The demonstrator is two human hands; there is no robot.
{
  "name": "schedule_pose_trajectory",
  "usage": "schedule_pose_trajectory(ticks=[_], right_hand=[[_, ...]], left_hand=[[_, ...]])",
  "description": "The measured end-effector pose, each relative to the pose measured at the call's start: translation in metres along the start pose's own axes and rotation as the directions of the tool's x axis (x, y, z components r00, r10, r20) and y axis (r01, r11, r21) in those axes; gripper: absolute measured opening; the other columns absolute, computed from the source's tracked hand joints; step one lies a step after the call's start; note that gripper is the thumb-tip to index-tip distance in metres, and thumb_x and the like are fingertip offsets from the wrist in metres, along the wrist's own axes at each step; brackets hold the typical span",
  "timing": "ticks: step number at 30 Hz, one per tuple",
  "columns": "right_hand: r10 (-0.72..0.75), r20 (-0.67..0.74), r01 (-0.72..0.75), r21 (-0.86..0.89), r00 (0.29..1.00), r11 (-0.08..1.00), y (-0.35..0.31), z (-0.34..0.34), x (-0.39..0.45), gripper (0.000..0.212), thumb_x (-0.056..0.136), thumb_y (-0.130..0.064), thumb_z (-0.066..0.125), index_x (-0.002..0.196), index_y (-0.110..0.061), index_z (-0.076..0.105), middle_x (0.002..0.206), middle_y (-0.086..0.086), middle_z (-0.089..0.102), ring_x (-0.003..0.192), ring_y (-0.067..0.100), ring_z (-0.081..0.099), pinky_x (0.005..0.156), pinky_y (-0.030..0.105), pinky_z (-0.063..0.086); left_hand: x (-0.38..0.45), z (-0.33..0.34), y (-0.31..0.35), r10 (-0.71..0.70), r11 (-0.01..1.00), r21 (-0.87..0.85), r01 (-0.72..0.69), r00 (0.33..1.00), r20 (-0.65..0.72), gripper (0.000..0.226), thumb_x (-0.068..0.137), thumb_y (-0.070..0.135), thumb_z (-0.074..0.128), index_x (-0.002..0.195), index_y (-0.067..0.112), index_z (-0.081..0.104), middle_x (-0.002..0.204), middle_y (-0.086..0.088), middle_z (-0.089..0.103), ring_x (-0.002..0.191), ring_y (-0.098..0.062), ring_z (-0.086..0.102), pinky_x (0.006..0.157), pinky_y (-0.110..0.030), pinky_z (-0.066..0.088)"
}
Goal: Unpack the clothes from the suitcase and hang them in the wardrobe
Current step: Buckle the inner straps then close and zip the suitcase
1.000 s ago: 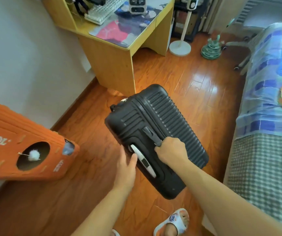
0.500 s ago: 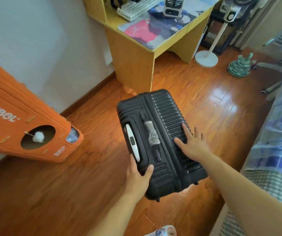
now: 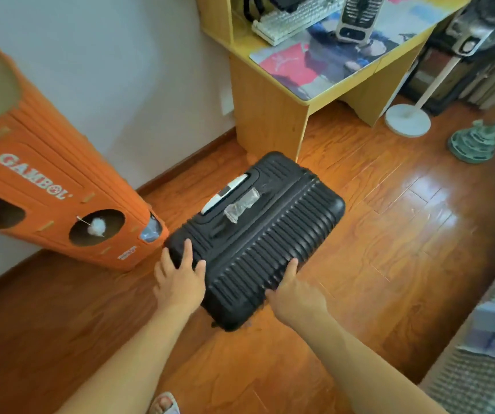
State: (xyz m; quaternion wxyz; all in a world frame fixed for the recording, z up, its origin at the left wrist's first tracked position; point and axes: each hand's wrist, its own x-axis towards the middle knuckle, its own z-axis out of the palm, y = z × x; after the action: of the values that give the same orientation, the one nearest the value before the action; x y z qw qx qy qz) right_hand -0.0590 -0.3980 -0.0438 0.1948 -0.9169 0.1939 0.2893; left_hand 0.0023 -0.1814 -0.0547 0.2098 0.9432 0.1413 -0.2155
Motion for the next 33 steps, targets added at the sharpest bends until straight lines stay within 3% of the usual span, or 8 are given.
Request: schedule_pose_trajectory(ticks=[2,4,7,12,15,20,29,33], right_hand=[[-0.084,-0.147,0.087,0.017,0.986,0.996,-0.016,-0.022,0.014,0.067,0.099,-0.05,0.045,0.15,-0.013,0.022,0.134,0.013,0.048,0.12,0.037,0.054,0.092,0.044,0.046],[-0.133,-0.338,0.141,-0.002,0.932,0.99,-0.02,-0.047,0.039,0.069,0.099,-0.05,0.046,0.154,-0.017,0.019,0.152,0.016,0.028,0.138,0.039,0.032,0.108,0.047,0.036],[-0.077,-0.228,0.063,-0.07,0.971,0.996,-0.019,-0.069,0.085,0.088,0.094,-0.069,0.039,0.159,-0.031,-0.007,0.165,0.011,-0.012,0.151,0.04,-0.008,0.121,0.057,0.009],[-0.01,-0.092,-0.009,-0.2,0.996,0.98,-0.034,-0.084,0.145,0.103,0.083,-0.084,0.037,0.156,-0.033,-0.014,0.163,0.01,-0.024,0.148,0.044,-0.021,0.118,0.066,0.004],[-0.04,-0.086,0.019,-0.236,0.995,0.972,-0.049,-0.111,0.179,0.103,0.083,-0.084,0.039,0.157,-0.034,-0.013,0.164,0.007,-0.024,0.148,0.043,-0.019,0.118,0.065,0.006],[-0.161,-0.056,0.138,-0.296,0.985,0.945,-0.102,-0.16,0.26,0.103,0.082,-0.084,0.038,0.157,-0.035,-0.015,0.163,0.006,-0.027,0.148,0.042,-0.022,0.119,0.065,0.002],[-0.422,0.001,0.387,-0.4,0.907,0.831,-0.252,-0.243,0.436,0.099,0.087,-0.081,0.029,0.157,-0.028,-0.017,0.161,0.009,-0.031,0.146,0.041,-0.028,0.118,0.064,-0.005],[-0.453,-0.061,0.385,-0.433,0.889,0.815,-0.308,-0.258,0.476,0.09,0.096,-0.069,0.022,0.157,-0.014,-0.014,0.163,0.016,-0.022,0.15,0.038,-0.02,0.122,0.056,-0.003]], left_hand=[[-0.004,0.006,-0.001,0.04,0.998,-0.056,-0.033,0.992,0.12,0.088,0.093,0.072,0.045,0.156,0.051,-0.013,0.165,-0.004,-0.028,0.154,-0.04,0.009,0.12,-0.054,0.025],[0.005,0.011,-0.006,0.047,0.997,-0.064,-0.038,0.989,0.139,0.106,0.085,0.072,0.059,0.152,0.053,-0.022,0.162,-0.009,-0.033,0.147,-0.047,0.028,0.112,-0.051,0.036],[0.038,0.005,-0.006,0.029,1.0,-0.011,-0.028,0.995,0.091,0.109,0.087,0.063,0.064,0.147,0.056,-0.027,0.163,-0.018,-0.018,0.124,-0.047,0.055,0.099,-0.046,0.049],[0.094,-0.025,0.012,0.12,0.952,0.268,-0.146,0.986,0.114,0.1,0.091,0.075,0.042,0.15,0.043,-0.032,0.152,-0.018,0.01,0.103,-0.035,0.064,0.078,-0.038,0.049],[0.117,-0.038,0.027,0.153,0.901,0.4,-0.17,0.985,0.074,0.099,0.09,0.078,0.034,0.146,0.039,-0.037,0.149,-0.017,0.019,0.129,-0.034,0.043,0.094,-0.042,0.049],[0.189,-0.074,0.06,0.171,0.884,0.431,-0.178,0.984,0.055,0.102,0.089,0.074,0.049,0.162,0.018,0.005,0.163,-0.023,-0.026,0.153,-0.044,-0.015,0.123,-0.046,0.023],[0.357,-0.125,0.089,-0.018,0.943,0.33,0.047,0.996,-0.092,0.113,0.086,0.074,0.056,0.161,0.012,-0.001,0.159,-0.022,-0.036,0.151,-0.043,-0.022,0.119,-0.044,0.032],[0.426,-0.16,0.096,-0.08,0.957,0.272,0.1,0.993,-0.084,0.108,0.092,0.068,0.053,0.161,0.013,-0.009,0.157,-0.019,-0.041,0.153,-0.042,-0.016,0.124,-0.047,0.02]])
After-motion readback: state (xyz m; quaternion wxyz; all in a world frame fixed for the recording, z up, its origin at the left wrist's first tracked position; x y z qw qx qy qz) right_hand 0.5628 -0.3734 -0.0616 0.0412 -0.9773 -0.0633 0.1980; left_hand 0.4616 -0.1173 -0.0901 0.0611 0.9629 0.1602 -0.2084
